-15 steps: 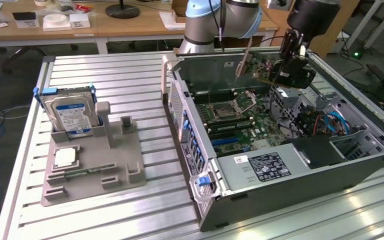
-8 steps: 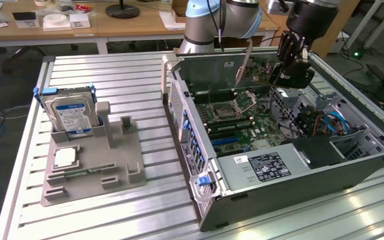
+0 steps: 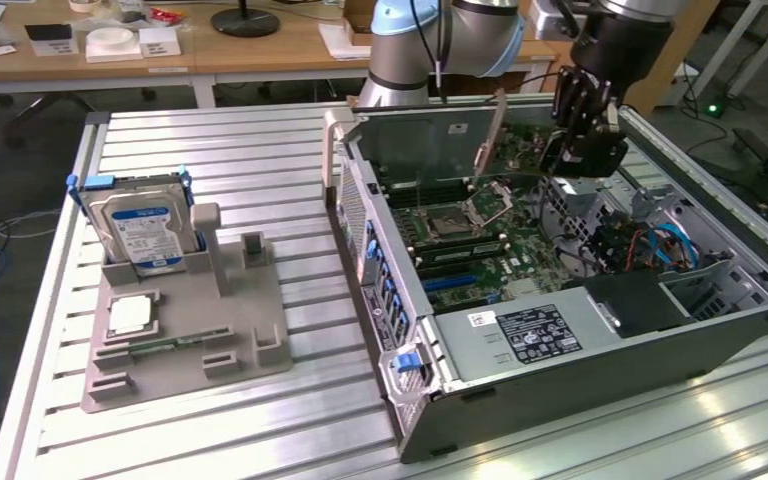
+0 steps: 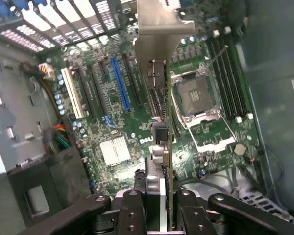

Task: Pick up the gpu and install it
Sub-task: 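Insert the gpu into the slot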

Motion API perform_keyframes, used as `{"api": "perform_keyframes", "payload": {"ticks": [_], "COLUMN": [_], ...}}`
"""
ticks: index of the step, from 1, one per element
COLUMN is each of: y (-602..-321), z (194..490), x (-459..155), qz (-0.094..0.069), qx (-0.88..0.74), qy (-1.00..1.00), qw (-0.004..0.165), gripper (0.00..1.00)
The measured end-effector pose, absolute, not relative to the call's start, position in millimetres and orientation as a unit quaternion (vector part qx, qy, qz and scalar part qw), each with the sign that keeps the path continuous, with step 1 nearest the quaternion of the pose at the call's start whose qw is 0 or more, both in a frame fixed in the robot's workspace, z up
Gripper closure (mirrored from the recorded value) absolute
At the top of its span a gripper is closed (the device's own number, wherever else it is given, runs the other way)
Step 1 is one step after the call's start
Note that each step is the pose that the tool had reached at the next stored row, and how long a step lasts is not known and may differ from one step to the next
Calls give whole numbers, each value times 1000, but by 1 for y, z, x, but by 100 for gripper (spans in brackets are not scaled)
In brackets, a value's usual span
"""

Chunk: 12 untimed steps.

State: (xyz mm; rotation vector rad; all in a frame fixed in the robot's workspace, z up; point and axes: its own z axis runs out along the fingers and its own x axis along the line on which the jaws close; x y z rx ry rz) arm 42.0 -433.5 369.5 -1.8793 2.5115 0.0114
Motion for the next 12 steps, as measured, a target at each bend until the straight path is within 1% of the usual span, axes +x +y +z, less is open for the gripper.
{"api": "perform_keyframes", "payload": {"ticks": [12], "y": [-434], "z": [356], "x": [38], "qz": [3], "qx": [-648], "qy": [761], "qw": [3], "gripper": [72]}}
